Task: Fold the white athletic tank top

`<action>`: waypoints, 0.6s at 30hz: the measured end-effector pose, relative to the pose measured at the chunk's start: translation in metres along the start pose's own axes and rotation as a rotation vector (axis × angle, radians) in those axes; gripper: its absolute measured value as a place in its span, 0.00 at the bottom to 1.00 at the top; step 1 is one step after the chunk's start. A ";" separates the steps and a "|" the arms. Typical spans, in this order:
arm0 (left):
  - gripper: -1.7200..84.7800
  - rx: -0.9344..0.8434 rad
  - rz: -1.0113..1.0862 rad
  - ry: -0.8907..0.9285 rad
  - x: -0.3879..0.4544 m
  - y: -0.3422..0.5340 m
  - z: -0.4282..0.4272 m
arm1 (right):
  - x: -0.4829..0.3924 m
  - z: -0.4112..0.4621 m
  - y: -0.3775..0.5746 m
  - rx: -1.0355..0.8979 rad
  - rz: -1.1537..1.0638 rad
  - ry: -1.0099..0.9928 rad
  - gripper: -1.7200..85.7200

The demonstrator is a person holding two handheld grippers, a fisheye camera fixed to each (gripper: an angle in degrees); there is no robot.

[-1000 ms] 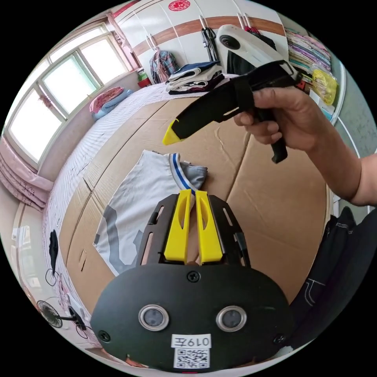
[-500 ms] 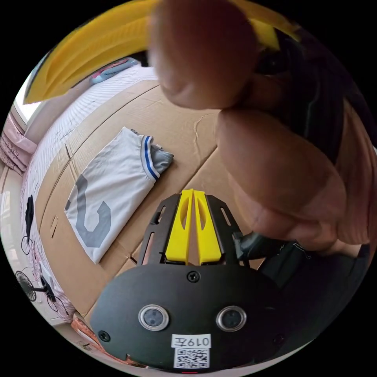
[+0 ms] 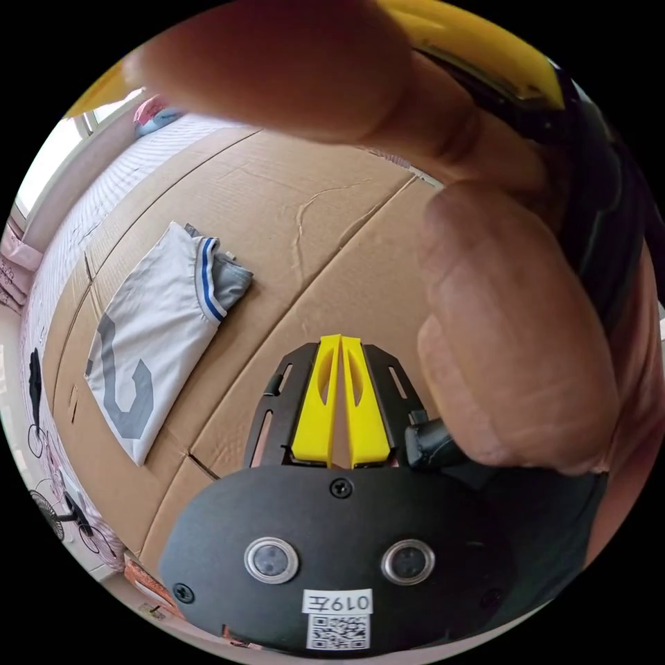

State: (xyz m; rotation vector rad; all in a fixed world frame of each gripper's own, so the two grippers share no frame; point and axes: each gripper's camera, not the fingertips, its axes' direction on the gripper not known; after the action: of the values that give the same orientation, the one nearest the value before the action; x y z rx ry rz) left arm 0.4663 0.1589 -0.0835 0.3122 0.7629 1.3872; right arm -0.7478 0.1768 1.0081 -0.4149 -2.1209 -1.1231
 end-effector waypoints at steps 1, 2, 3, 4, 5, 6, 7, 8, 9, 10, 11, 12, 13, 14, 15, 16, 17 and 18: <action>0.03 -0.013 0.007 0.011 0.004 -0.006 -0.001 | 0.002 -0.007 0.006 0.035 -0.006 -0.015 0.01; 0.03 -0.030 0.012 0.037 0.008 -0.012 -0.001 | 0.003 -0.015 0.012 0.075 -0.033 -0.032 0.01; 0.03 -0.038 0.013 0.049 0.010 -0.015 0.000 | 0.002 -0.019 0.015 0.086 -0.052 -0.031 0.01; 0.03 -0.034 0.019 0.063 0.015 -0.021 -0.001 | 0.001 -0.023 0.019 0.089 -0.053 0.004 0.01; 0.03 -0.037 0.024 0.065 0.020 -0.027 -0.003 | 0.003 -0.027 0.024 0.103 -0.049 0.027 0.01; 0.03 -0.041 0.026 0.058 0.022 -0.030 -0.004 | 0.005 -0.030 0.026 0.112 -0.046 0.031 0.01; 0.03 -0.051 0.032 0.043 0.027 -0.035 -0.006 | 0.009 -0.035 0.031 0.131 -0.033 0.038 0.01; 0.03 -0.064 0.047 0.032 0.033 -0.041 -0.008 | 0.013 -0.041 0.035 0.151 -0.024 0.039 0.01; 0.03 -0.066 0.055 0.030 0.036 -0.045 -0.009 | 0.014 -0.044 0.037 0.161 -0.022 0.040 0.02; 0.03 -0.072 0.067 0.032 0.041 -0.051 -0.011 | 0.016 -0.048 0.039 0.170 -0.022 0.050 0.02; 0.03 -0.079 0.070 0.041 0.046 -0.056 -0.012 | 0.016 -0.052 0.041 0.175 -0.041 0.053 0.02; 0.03 -0.074 0.074 0.048 0.048 -0.059 -0.014 | 0.016 -0.053 0.042 0.177 -0.045 0.060 0.02; 0.03 -0.070 0.083 0.050 0.053 -0.063 -0.018 | 0.017 -0.057 0.043 0.189 -0.045 0.068 0.03; 0.03 -0.068 0.094 0.042 0.057 -0.068 -0.022 | 0.020 -0.060 0.043 0.198 -0.048 0.051 0.04; 0.03 -0.063 0.100 0.039 0.059 -0.071 -0.024 | 0.022 -0.061 0.042 0.200 -0.052 0.035 0.05; 0.03 -0.059 0.106 0.028 0.063 -0.076 -0.028 | 0.025 -0.061 0.041 0.191 -0.085 -0.004 0.09; 0.03 -0.079 0.117 0.019 0.065 -0.082 -0.031 | 0.028 -0.061 0.040 0.187 -0.134 -0.051 0.14; 0.03 -0.088 0.130 0.001 0.067 -0.084 -0.032 | 0.030 -0.061 0.040 0.179 -0.166 -0.079 0.16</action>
State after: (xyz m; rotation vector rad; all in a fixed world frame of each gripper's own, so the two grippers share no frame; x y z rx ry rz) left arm 0.5099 0.1994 -0.1788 0.2957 0.6901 1.5388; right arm -0.7211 0.1488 1.0765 -0.2051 -2.3374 -1.0099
